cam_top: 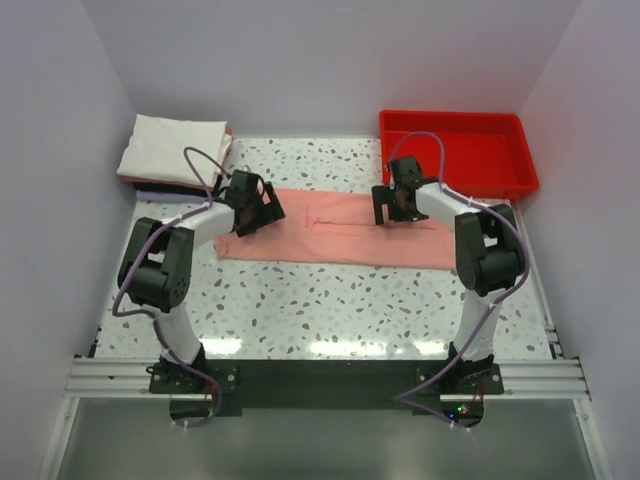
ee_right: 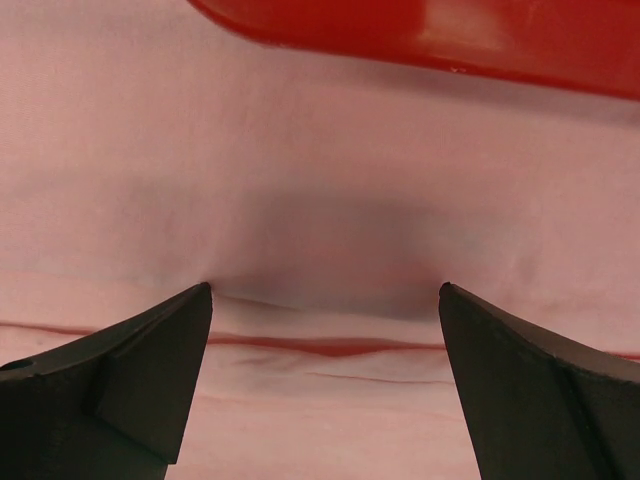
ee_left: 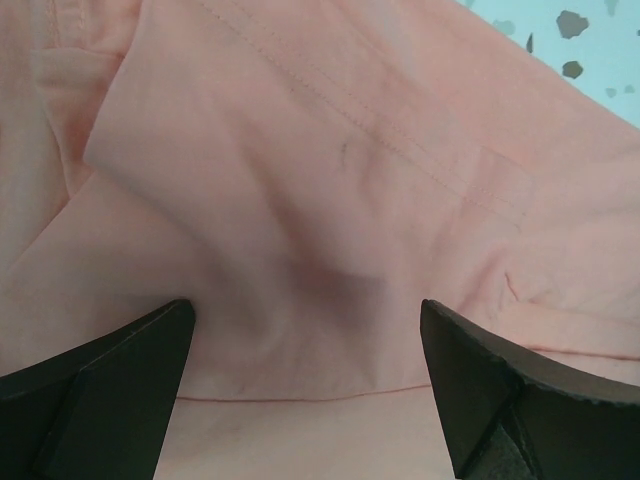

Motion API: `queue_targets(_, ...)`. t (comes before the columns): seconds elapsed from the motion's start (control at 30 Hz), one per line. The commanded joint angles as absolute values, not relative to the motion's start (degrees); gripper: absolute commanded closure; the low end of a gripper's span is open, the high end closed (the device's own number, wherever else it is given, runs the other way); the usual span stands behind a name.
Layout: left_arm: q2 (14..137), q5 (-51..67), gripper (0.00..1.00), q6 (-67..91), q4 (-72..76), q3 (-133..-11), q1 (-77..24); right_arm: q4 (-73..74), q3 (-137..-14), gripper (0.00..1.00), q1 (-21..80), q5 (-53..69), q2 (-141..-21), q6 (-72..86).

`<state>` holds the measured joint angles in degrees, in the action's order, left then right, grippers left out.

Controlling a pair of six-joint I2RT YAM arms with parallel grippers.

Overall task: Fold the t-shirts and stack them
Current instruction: Fold the tshirt

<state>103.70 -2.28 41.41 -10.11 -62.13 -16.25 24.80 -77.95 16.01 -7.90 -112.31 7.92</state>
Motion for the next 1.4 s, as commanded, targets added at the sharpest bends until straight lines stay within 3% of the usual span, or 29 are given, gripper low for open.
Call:
queue_targets(0.0,107.12,-2.63,0.00,41.75,-9.05,-66.08,-16.26,22.23,-77.88,0.01,15.56,-5.80,-112.15,8.61)
queue_targets(0.23,114.86,-3.60,0.00,39.99,-11.77,-74.34,-16.35,24.26,-68.84,0.01,15.73,-4.23,-108.12,13.09)
queue_targets(0.43,122.68,-3.08,0.00,38.24,-15.03,-85.06,-18.63,25.57,-54.69,0.01,19.06,2.10,-95.55,18.72)
queue_targets(0.7,139.89,-1.24,0.00,38.23,-24.42,-109.37,-23.02,25.76,-40.18,0.01,38.48,9.39,-82.36,32.23)
queue_targets(0.9,150.20,1.49,0.00,39.37,-27.42,-125.58,-23.12,21.98,-44.73,0.01,52.02,13.80,-84.11,35.77)
queue_targets(1.17,153.19,2.54,0.00,41.48,-21.72,-129.02,-23.03,20.30,-53.87,0.01,59.24,16.09,-91.67,34.19)
queue_targets(1.37,157.93,8.69,0.00,46.14,-13.45,-132.87,-23.03,30.30,-60.19,0.01,59.33,1.35,-91.14,34.18)
